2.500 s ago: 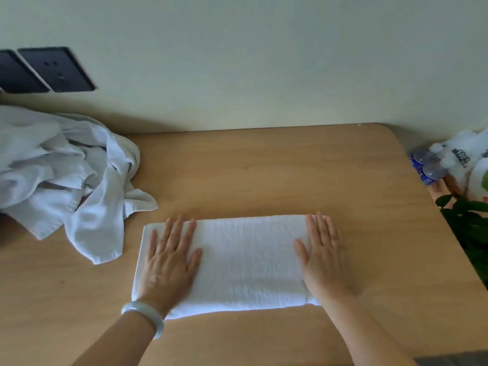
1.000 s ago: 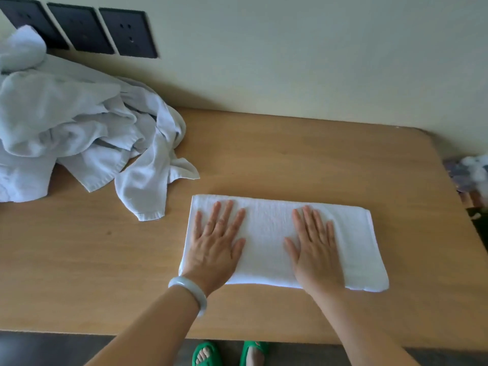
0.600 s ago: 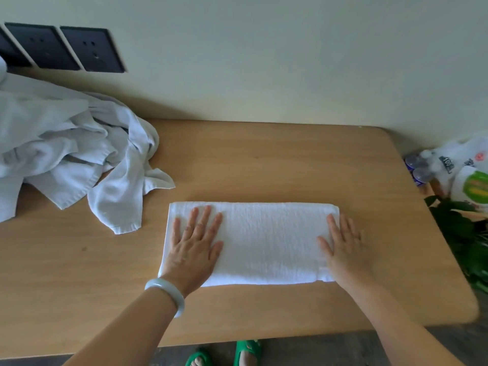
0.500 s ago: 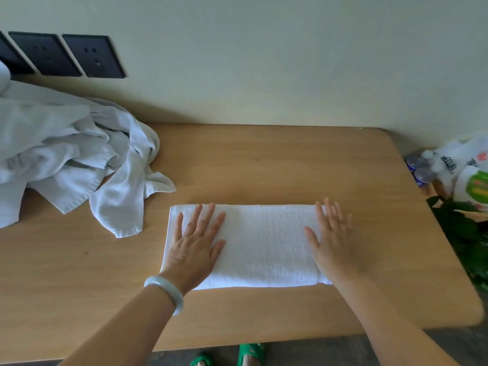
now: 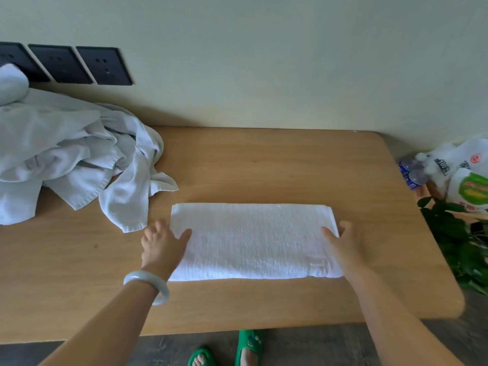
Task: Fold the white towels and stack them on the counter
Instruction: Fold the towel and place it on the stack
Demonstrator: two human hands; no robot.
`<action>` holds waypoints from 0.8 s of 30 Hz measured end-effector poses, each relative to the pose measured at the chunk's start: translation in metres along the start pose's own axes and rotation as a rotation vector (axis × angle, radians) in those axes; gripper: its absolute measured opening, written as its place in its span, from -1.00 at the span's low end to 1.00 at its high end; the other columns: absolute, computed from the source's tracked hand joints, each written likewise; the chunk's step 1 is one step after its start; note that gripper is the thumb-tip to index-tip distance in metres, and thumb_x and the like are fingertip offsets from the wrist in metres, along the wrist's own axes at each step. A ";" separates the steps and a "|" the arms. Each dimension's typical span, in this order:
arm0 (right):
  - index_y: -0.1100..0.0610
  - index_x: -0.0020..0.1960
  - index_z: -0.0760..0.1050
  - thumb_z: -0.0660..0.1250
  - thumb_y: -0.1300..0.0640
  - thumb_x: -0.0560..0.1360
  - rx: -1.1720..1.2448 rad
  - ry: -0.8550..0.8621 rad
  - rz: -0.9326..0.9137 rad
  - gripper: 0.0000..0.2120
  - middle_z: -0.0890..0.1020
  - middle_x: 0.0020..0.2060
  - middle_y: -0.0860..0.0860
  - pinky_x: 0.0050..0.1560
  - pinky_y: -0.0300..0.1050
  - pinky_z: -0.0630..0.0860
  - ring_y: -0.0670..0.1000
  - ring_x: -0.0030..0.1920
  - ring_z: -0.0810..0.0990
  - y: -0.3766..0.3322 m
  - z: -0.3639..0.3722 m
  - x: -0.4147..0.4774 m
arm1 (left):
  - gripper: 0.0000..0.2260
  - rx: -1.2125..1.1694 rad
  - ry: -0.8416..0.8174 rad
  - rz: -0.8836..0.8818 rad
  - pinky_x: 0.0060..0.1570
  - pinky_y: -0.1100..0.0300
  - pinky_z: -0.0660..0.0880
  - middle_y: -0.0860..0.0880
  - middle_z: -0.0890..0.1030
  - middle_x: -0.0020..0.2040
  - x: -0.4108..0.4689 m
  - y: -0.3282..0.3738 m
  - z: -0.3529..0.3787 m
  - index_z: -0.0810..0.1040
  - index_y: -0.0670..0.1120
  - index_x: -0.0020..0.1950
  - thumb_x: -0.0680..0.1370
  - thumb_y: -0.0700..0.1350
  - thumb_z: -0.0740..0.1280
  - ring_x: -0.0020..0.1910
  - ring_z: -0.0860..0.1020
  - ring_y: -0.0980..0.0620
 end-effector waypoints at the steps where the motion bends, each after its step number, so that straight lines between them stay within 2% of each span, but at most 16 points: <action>1: 0.23 0.08 0.47 0.28 -0.21 0.41 0.087 -0.072 0.123 -0.48 0.53 -0.07 0.07 -0.13 -0.01 0.49 0.09 -0.13 0.54 0.005 0.001 -0.005 | -0.31 -0.147 -0.043 -0.096 0.34 -0.12 0.29 -0.23 0.31 0.40 0.004 -0.009 0.002 0.19 -0.21 0.49 0.55 0.19 0.31 0.37 0.30 -0.24; 3: 0.25 -0.01 0.53 0.23 -0.18 0.54 0.288 -0.219 0.306 -0.54 0.59 -0.16 0.07 -0.15 -0.01 0.51 0.12 -0.18 0.57 0.011 0.001 -0.013 | -0.28 -0.414 -0.125 -0.275 0.28 -0.13 0.39 -0.24 0.41 0.34 0.018 -0.034 0.011 0.31 -0.22 0.43 0.49 0.27 0.34 0.27 0.43 -0.27; 5: 0.23 -0.07 0.53 0.16 -0.13 0.61 0.424 -0.276 0.422 -0.57 0.61 -0.21 0.10 -0.10 0.08 0.55 0.15 -0.18 0.59 0.010 -0.007 -0.026 | -0.23 -0.586 -0.183 -0.371 0.14 -0.15 0.50 -0.18 0.57 0.20 0.024 -0.048 0.017 0.47 -0.11 0.29 0.35 0.46 0.31 0.10 0.56 -0.22; 6: 0.26 -0.08 0.51 0.13 -0.11 0.63 0.472 -0.281 0.462 -0.56 0.61 -0.22 0.13 -0.07 0.12 0.55 0.16 -0.20 0.59 0.013 -0.011 -0.028 | -0.31 -0.713 -0.200 -0.401 0.02 -0.09 0.54 -0.15 0.62 0.09 0.020 -0.049 0.016 0.53 -0.08 0.19 0.38 0.46 0.28 0.01 0.59 -0.17; 8: 0.28 -0.06 0.47 0.11 -0.13 0.64 0.486 -0.317 0.541 -0.53 0.62 -0.15 0.19 -0.10 0.11 0.55 0.17 -0.17 0.60 0.026 -0.018 -0.033 | -0.56 -0.842 -0.296 -0.428 -0.19 0.04 0.50 -0.12 0.64 -0.04 -0.007 -0.035 0.008 0.57 -0.11 0.10 0.58 0.26 0.21 -0.10 0.60 -0.11; 9: 0.27 0.01 0.47 0.10 -0.18 0.62 0.473 -0.375 0.571 -0.51 0.63 -0.08 0.20 -0.12 0.06 0.54 0.17 -0.11 0.62 0.033 -0.017 -0.038 | -0.61 -0.835 -0.352 -0.426 -0.21 0.07 0.48 -0.12 0.65 -0.04 -0.018 -0.032 0.008 0.58 -0.13 0.12 0.61 0.18 0.23 -0.09 0.60 -0.10; 11: 0.28 0.18 0.47 0.10 -0.29 0.57 0.460 -0.498 0.630 -0.38 0.66 0.03 0.19 -0.10 0.01 0.55 0.17 0.03 0.64 0.052 -0.012 -0.051 | -0.65 -0.824 -0.416 -0.447 -0.17 0.08 0.47 -0.13 0.68 -0.01 -0.037 -0.039 0.011 0.60 -0.17 0.14 0.59 0.10 0.31 -0.05 0.61 -0.11; 14: 0.30 0.19 0.49 0.17 -0.34 0.50 0.545 -0.541 0.742 -0.30 0.67 0.05 0.18 0.08 0.07 0.54 0.19 0.09 0.62 0.078 -0.008 -0.075 | -0.67 -0.957 -0.386 -0.538 -0.14 0.05 0.45 -0.11 0.67 -0.06 -0.051 -0.058 0.013 0.60 -0.19 0.09 0.55 0.07 0.35 -0.09 0.58 -0.10; 17: 0.28 0.35 0.35 0.20 -0.14 0.58 1.043 -0.239 0.839 -0.45 0.52 0.26 0.18 0.24 0.16 0.42 0.16 0.21 0.50 0.096 -0.009 -0.094 | -0.71 -1.149 -0.177 -0.700 -0.06 0.00 0.39 -0.08 0.55 -0.15 -0.078 -0.079 0.009 0.49 -0.15 0.10 0.55 0.05 0.36 -0.21 0.49 -0.04; 19: 0.29 0.44 0.27 0.13 -0.03 0.64 1.157 -0.102 0.945 -0.50 0.42 0.38 0.21 0.16 0.15 0.39 0.18 0.34 0.42 0.106 -0.008 -0.117 | -0.65 -1.225 -0.134 -0.812 -0.04 -0.06 0.41 -0.16 0.52 -0.14 -0.096 -0.092 0.019 0.40 -0.23 0.18 0.56 -0.02 0.37 -0.23 0.48 -0.11; 22: 0.27 0.42 0.30 0.17 -0.05 0.62 1.134 -0.308 1.042 -0.49 0.44 0.31 0.22 0.00 0.24 0.39 0.22 0.42 0.33 0.090 0.019 -0.141 | -0.50 -1.453 -0.349 -0.914 0.05 -0.10 0.54 -0.28 0.55 0.16 -0.114 -0.073 0.048 0.34 -0.37 0.36 0.56 -0.09 0.36 0.05 0.55 -0.24; 23: 0.23 0.37 0.33 0.25 -0.06 0.58 1.106 -0.383 1.060 -0.51 0.46 0.24 0.19 0.06 0.31 0.38 0.21 0.41 0.34 0.079 0.029 -0.143 | -0.52 -1.494 -0.364 -0.918 0.03 -0.04 0.60 -0.27 0.56 0.16 -0.114 -0.064 0.051 0.36 -0.36 0.36 0.56 -0.10 0.35 0.09 0.55 -0.22; 24: 0.18 0.29 0.35 0.35 -0.05 0.52 1.053 -0.429 1.059 -0.54 0.49 0.16 0.14 0.17 0.35 0.33 0.20 0.37 0.39 0.070 0.036 -0.143 | -0.57 -1.548 -0.351 -0.896 -0.10 0.04 0.65 -0.25 0.60 0.08 -0.109 -0.054 0.055 0.39 -0.34 0.34 0.57 -0.13 0.33 0.05 0.56 -0.18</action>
Point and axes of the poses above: each hand's wrist, its own x-axis towards the middle knuckle, its own z-axis out of the palm, y = z × x, the point moved 8 cm from there along x, towards the middle knuckle
